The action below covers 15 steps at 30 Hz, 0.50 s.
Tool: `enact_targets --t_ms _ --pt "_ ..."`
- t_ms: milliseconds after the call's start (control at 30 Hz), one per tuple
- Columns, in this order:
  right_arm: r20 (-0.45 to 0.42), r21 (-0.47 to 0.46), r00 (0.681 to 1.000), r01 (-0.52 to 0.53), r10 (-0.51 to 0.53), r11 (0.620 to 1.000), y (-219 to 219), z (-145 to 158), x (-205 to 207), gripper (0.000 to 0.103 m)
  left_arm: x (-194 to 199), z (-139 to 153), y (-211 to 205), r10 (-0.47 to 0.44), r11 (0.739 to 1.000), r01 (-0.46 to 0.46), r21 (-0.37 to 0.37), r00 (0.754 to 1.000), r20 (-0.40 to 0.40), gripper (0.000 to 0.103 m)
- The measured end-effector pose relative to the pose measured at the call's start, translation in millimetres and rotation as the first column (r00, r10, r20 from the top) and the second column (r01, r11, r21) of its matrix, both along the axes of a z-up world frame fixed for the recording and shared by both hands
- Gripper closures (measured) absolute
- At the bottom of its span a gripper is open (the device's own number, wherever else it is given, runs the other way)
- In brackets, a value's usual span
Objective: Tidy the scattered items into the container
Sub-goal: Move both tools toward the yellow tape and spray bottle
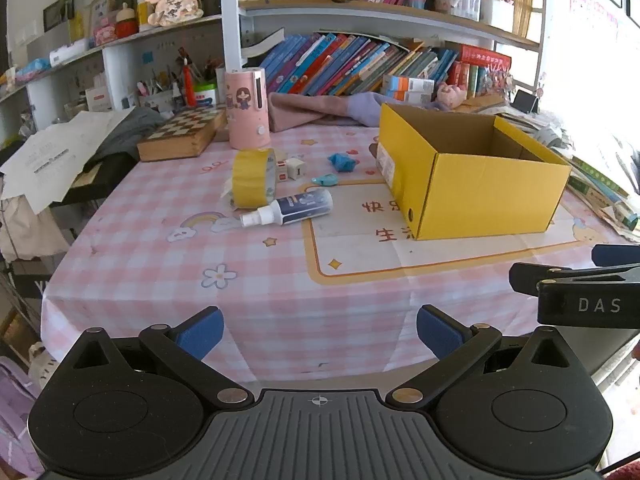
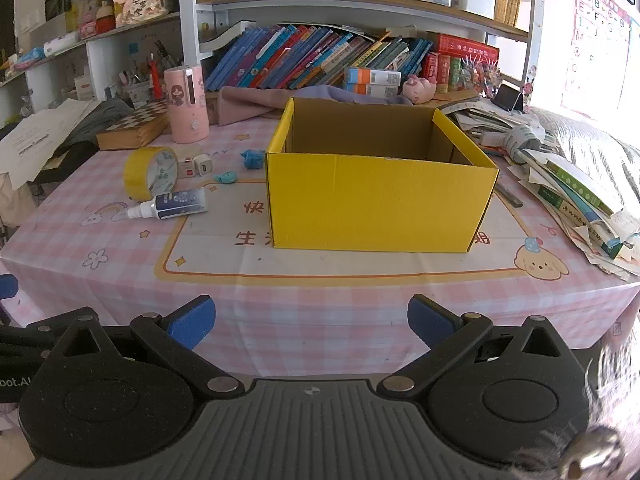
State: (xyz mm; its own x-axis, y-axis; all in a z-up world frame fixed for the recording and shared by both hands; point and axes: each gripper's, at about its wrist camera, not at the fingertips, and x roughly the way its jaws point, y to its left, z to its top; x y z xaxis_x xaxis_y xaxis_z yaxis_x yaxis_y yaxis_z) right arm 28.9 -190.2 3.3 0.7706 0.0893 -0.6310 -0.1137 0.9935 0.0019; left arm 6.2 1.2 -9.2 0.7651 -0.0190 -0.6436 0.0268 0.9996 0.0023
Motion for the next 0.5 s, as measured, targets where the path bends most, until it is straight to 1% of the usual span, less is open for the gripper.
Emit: enact_targets --t_ms 500 --pt "0.004 -0.012 1.000 -0.023 0.023 1.000 7.8 1.7 -3.3 0.000 -3.2 3.8 7.5 0.011 1.000 -0.011 -0.003 1.000 0.005 0.000"
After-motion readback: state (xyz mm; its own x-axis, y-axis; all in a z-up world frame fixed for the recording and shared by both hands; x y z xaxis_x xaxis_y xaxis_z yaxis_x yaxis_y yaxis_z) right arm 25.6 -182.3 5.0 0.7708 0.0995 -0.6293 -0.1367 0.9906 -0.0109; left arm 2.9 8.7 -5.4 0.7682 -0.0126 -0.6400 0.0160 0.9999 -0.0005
